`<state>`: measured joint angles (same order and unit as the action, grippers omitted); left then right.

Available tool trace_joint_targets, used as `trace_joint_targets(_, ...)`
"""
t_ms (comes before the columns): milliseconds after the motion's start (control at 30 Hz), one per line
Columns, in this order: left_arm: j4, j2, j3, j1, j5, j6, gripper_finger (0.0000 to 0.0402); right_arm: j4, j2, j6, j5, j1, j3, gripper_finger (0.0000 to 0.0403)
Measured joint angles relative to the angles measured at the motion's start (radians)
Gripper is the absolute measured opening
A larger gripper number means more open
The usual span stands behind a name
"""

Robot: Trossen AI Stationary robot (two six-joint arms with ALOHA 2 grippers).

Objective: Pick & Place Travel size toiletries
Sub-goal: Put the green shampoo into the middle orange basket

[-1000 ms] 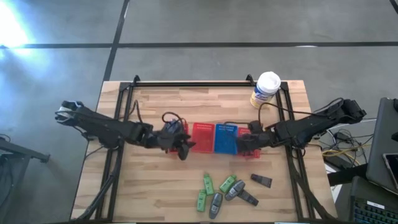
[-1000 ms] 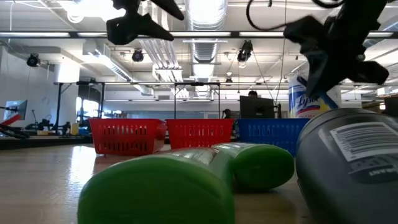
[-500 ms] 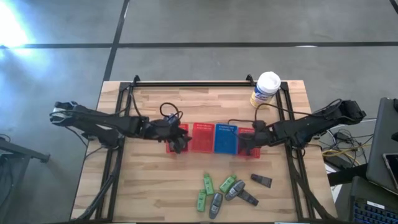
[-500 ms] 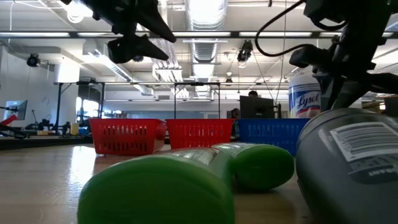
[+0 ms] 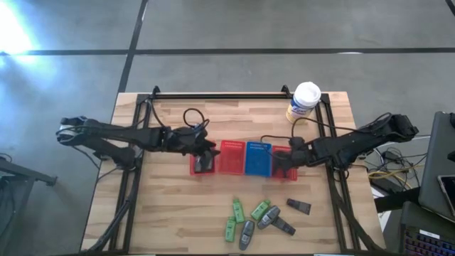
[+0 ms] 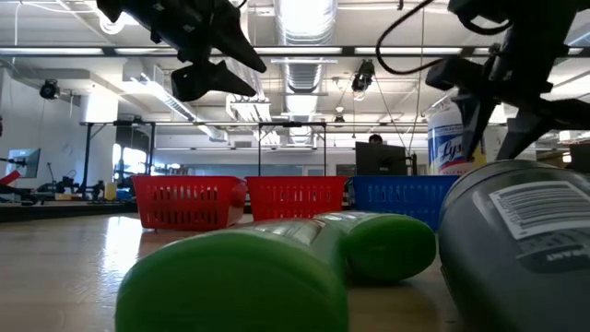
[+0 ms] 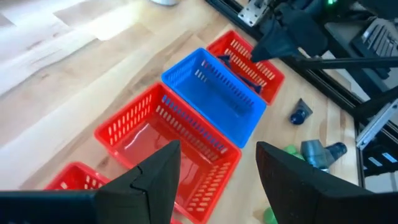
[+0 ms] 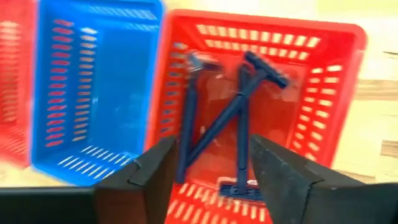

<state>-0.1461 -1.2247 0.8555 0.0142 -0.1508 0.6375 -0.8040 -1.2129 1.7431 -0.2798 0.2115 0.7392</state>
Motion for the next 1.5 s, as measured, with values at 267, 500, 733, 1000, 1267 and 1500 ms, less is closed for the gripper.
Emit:
trace_joint_targets(267, 0.020, 0.000, 0.000, -0.058, 0.009, -0.011, 0.0213, 0.004, 0.000, -0.155, -0.011, 0.000, 0.087, 0.0248)
trace_joint_targets(500, 0.014, 0.000, 0.000, -0.056, 0.009, 0.035, 0.0213, 0.003, 0.000, -0.263, -0.010, 0.000, 0.133, 0.0276)
trace_joint_targets(733, -0.004, 0.000, 0.000, -0.052, 0.009, 0.104, 0.0213, 0.010, 0.000, -0.391, 0.062, 0.000, 0.169, 0.0293)
trace_joint_targets(1000, -0.004, -0.003, 0.000, -0.028, 0.008, 0.245, 0.0213, 0.010, 0.000, -0.452, 0.101, 0.000, 0.148, 0.0292)
trace_joint_targets(1267, -0.004, -0.031, -0.005, 0.092, -0.017, 0.387, 0.0213, 0.010, 0.000, -0.504, 0.184, 0.007, 0.107, 0.0266)
trace_joint_targets(1500, -0.004, -0.071, -0.005, 0.218, -0.128, 0.525, 0.0213, 0.026, 0.000, -0.508, 0.187, 0.059, 0.107, 0.0252)
